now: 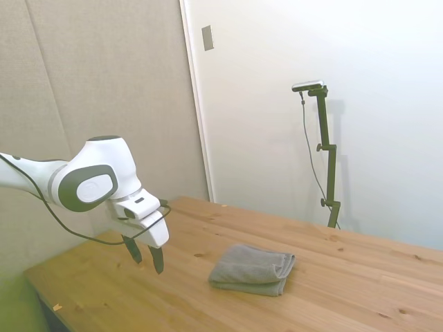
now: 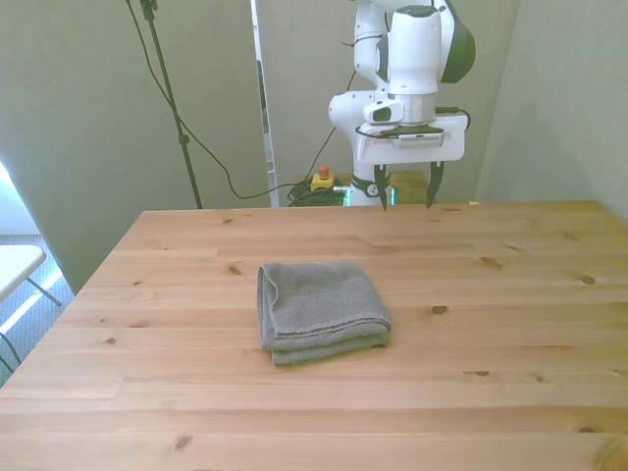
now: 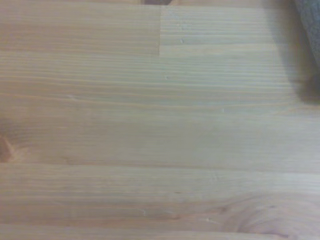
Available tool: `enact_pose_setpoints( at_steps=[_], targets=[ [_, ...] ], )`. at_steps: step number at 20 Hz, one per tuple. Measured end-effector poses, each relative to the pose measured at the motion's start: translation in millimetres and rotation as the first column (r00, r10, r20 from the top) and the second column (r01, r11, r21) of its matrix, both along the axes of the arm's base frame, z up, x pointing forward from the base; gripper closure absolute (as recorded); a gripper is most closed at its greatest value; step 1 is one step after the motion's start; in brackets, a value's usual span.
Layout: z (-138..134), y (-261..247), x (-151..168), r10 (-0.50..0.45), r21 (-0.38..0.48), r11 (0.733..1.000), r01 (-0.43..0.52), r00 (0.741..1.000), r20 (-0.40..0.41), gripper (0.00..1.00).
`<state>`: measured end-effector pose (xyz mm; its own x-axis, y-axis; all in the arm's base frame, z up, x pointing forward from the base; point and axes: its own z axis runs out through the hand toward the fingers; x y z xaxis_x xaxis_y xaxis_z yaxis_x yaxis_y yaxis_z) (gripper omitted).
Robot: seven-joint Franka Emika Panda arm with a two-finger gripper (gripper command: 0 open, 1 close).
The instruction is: Unfold the towel
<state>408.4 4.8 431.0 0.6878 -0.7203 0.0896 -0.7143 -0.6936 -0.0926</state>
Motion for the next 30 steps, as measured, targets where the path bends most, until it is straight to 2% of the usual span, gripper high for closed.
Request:
enact_pose_setpoints(
  at_steps=[6,9,13,16,18,20,23,26,27,30],
  targets=[
    [2.5,-28.3,8.2,-0.052,0.026,0.998,0.052,0.999,0.011,0.00],
    [21.3,-87.9,23.0,-0.113,0.049,0.993,0.111,0.992,0.051,0.00],
    [35.8,-201.2,42.0,-0.214,0.120,0.972,0.201,0.971,0.103,0.00],
    [25.2,-282.4,60.2,-0.282,0.196,0.948,0.253,0.950,0.138,0.00],
    [9.6,-316.6,74.9,-0.310,0.240,0.933,0.269,0.938,0.153,0.00],
    [-8.8,-330.5,90.4,-0.313,0.287,0.922,0.259,0.936,0.162,0.00],
    [-32.0,-329.9,103.4,-0.280,0.356,0.910,0.210,0.947,0.157,0.00],
    [-34.9,-324.5,106.2,-0.235,0.410,0.899,0.156,0.961,0.148,0.00],
    [-34.8,-324.5,106.2,-0.229,0.422,0.895,0.148,0.962,0.148,1.00],
    [-43.4,-324.5,107.4,-0.218,0.439,0.888,0.134,0.965,0.146,1.00]
  ],
)
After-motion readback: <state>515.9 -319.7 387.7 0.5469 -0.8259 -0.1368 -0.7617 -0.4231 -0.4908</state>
